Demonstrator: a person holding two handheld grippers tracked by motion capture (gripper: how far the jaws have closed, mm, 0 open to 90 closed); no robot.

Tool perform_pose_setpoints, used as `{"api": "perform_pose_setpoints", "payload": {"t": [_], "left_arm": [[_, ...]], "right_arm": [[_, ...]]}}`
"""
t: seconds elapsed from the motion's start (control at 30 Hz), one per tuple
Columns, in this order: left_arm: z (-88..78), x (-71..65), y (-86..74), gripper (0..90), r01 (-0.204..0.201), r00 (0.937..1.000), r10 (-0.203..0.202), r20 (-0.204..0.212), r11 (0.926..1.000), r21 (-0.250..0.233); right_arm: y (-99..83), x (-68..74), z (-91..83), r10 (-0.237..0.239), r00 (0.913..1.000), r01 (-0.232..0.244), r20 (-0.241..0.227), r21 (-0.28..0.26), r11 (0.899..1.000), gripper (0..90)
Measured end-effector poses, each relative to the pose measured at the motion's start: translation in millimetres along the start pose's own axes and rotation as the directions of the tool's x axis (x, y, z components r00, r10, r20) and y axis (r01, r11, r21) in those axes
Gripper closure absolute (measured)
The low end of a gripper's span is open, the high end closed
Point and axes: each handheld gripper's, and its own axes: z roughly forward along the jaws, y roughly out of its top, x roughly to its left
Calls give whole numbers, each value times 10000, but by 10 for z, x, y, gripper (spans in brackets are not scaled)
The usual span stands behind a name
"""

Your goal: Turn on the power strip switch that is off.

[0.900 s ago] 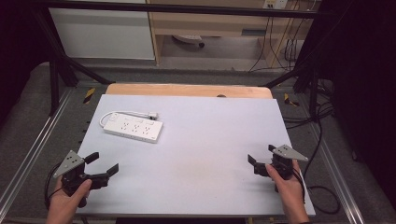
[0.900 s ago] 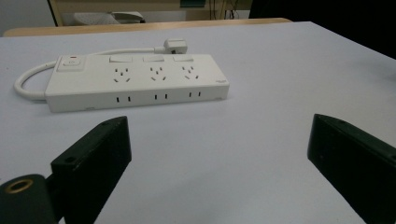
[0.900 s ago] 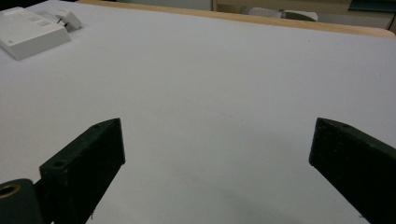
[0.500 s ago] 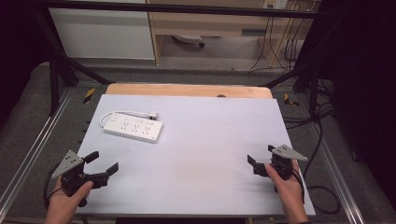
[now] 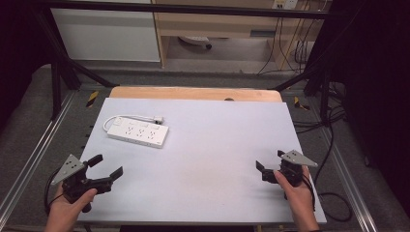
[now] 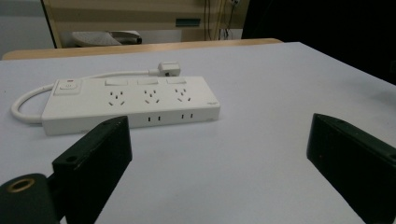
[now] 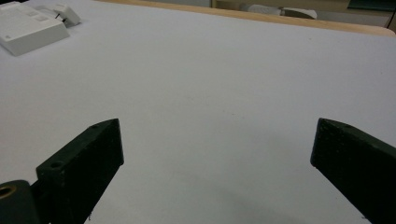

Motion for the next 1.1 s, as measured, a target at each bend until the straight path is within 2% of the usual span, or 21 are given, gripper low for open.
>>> {"api": "perform_pose_setpoints", "payload": {"t": [0.2, 0.43, 0.67, 0.87, 1.1], "left_arm": [[4, 10, 62, 70, 148, 9999, -148, -33, 9999, -50], [46, 34, 182, 71, 38, 9999, -39, -144, 10000, -66], [38, 39, 235, 72, -13, 9997, 12, -226, 10000, -29], [28, -6, 268, 71, -100, 9998, 98, -179, 9999, -115], [110, -24, 368, 69, -309, 9994, 307, -162, 9995, -89]], "right_arm": [[1, 13, 8, 0, 10000, 0, -34, 12, 10000, 28], [-8, 4, -9, -3, 10000, 3, 32, -43, 10000, 27], [11, 29, 9, -36, 10000, 36, -44, -34, 10000, 27], [20, 88, 38, -123, 9993, 123, -354, 10, 9999, 29], [27, 134, 67, -254, 9976, 261, -648, 93, 9996, 28]]}}
